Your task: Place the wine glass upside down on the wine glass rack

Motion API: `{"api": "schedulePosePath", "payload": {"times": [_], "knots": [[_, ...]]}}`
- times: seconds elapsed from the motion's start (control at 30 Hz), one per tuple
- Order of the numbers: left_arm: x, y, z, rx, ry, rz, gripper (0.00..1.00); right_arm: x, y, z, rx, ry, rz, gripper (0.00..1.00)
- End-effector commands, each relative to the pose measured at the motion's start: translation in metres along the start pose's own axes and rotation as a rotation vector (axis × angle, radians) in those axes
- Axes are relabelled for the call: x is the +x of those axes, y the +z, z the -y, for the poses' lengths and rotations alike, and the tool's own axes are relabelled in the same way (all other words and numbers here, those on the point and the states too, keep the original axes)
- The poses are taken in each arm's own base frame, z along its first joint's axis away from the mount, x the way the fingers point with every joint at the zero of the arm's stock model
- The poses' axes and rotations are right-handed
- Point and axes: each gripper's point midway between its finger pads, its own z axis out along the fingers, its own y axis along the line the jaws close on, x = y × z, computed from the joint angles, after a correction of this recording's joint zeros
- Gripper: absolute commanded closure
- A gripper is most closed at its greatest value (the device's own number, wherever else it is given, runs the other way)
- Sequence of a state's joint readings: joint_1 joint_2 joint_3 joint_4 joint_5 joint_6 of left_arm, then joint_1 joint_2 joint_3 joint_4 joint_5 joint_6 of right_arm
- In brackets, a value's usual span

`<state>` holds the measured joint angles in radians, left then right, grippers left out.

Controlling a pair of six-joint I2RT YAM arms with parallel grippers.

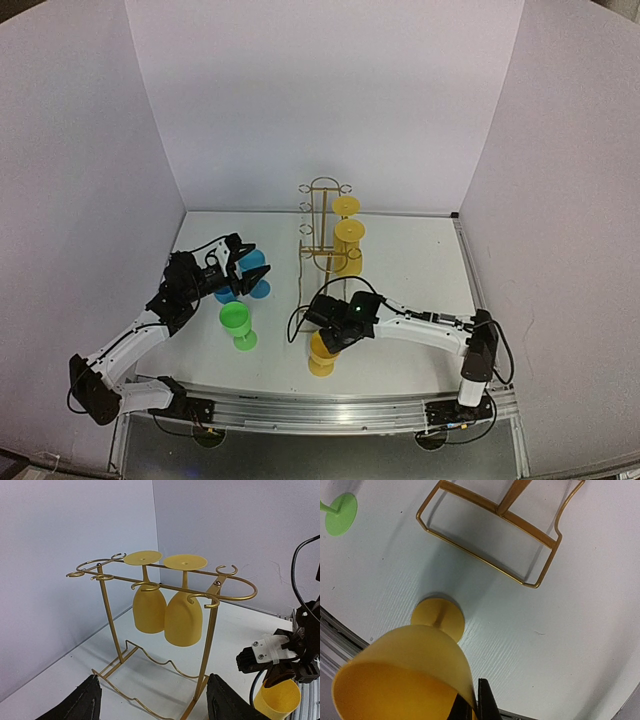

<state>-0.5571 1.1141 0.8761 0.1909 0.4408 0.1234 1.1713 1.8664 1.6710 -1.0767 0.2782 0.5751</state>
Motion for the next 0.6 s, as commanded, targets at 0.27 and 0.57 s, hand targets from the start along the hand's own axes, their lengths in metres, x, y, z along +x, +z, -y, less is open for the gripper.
{"api": "schedulePosePath", "payload": {"times": [0.27,0.57], "knots": [[-0.042,-0.009,-0.026,-0.149,-0.034,0.055,0.28,-0.056,-0.122,-0.043,-0.391,-0.101,0.337,1.0],[-0.12,-0.059,-0.107,-0.623,-0.058,0.231,0.24,-0.097,-0.284,-0.041,-0.616,-0.235,0.853,1.0]]}}
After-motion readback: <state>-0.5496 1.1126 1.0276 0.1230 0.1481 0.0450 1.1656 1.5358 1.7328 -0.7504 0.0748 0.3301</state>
